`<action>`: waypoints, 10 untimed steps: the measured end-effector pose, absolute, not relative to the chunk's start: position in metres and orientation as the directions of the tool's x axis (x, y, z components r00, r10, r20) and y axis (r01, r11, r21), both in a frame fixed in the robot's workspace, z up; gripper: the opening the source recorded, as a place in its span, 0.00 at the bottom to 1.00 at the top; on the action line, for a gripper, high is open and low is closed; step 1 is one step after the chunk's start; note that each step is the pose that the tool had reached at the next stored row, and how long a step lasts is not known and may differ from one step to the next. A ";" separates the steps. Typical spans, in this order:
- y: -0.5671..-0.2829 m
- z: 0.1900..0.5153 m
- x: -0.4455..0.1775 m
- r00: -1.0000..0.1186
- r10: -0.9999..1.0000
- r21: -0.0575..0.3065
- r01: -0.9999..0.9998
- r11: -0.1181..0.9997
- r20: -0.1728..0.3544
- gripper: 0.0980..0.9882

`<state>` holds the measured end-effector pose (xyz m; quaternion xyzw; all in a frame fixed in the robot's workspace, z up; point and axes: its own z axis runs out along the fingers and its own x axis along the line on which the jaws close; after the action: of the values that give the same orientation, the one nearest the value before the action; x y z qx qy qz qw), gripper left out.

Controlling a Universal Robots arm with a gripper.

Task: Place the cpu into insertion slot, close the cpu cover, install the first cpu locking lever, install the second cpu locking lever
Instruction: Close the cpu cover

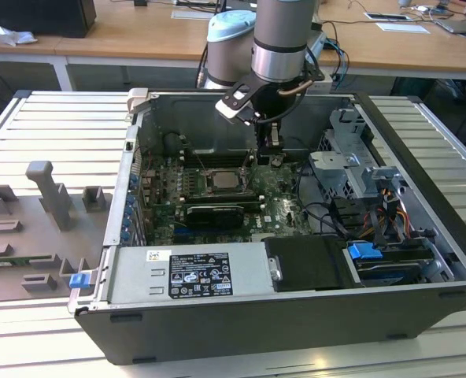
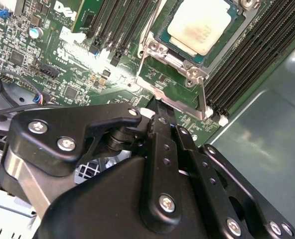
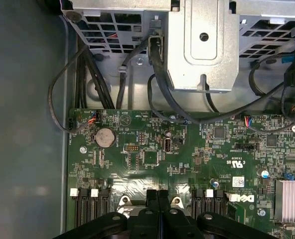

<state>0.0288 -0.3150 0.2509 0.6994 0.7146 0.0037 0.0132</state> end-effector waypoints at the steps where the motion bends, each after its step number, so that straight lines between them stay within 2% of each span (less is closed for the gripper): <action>1: -0.315 0.251 0.029 -0.021 1.000 0.024 0.999 0.022 -0.014 0.01; 10: -0.315 0.251 0.026 -0.021 1.000 0.024 0.999 0.022 -0.014 0.01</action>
<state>0.0263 -0.3151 0.2509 0.6994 0.7146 0.0037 0.0133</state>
